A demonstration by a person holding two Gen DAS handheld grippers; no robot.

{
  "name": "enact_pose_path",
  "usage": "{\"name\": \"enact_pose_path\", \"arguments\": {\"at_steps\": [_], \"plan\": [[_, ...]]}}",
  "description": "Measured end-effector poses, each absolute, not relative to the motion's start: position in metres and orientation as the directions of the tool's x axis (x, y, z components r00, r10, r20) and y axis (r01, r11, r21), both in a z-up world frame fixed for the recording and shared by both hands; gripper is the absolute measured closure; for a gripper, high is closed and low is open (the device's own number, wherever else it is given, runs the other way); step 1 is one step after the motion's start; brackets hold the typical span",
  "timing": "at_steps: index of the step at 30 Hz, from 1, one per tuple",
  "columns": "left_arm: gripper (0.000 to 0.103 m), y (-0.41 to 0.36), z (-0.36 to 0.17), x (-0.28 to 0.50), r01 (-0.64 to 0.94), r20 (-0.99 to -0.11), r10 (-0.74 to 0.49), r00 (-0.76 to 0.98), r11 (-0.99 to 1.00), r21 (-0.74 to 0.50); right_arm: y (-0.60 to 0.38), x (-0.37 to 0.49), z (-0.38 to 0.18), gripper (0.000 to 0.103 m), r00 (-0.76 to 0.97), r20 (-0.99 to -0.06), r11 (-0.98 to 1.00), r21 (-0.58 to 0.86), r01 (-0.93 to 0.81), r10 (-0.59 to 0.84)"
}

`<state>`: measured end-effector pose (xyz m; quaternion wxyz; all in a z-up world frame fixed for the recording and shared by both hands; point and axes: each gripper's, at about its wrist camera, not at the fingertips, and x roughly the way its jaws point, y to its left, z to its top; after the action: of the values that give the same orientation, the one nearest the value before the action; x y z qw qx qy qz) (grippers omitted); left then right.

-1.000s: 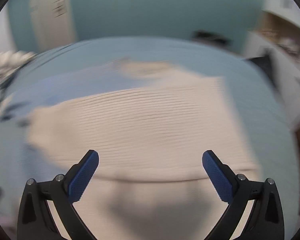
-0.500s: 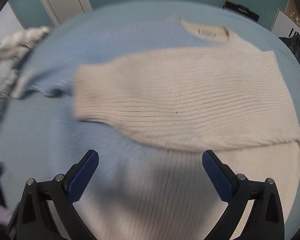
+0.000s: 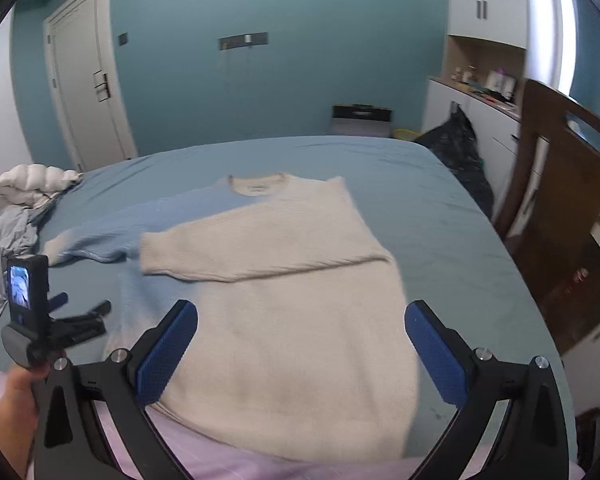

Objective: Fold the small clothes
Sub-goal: 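Withdraw the right tool while moving the left tool toward the blue sleeve, then grasp the cuff of the blue sleeve with the left tool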

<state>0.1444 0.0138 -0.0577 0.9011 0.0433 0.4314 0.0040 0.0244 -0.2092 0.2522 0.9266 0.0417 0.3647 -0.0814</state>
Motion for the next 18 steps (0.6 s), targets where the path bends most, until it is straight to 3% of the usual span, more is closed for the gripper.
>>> {"name": "enact_pose_path", "arguments": {"at_steps": [8, 18], "plan": [[0.0, -0.002, -0.053, 0.136, 0.088, -0.748, 0.024, 0.663, 0.99, 0.11, -0.281, 0.028, 0.2, 0.001, 0.714, -0.698, 0.91, 0.265, 0.32, -0.048], [0.0, 0.06, -0.033, 0.18, 0.007, -0.798, -0.005, 0.602, 1.0, -0.001, -0.278, 0.034, 0.205, 0.001, 0.802, -0.596, 0.912, 0.348, 0.216, 0.037]]}}
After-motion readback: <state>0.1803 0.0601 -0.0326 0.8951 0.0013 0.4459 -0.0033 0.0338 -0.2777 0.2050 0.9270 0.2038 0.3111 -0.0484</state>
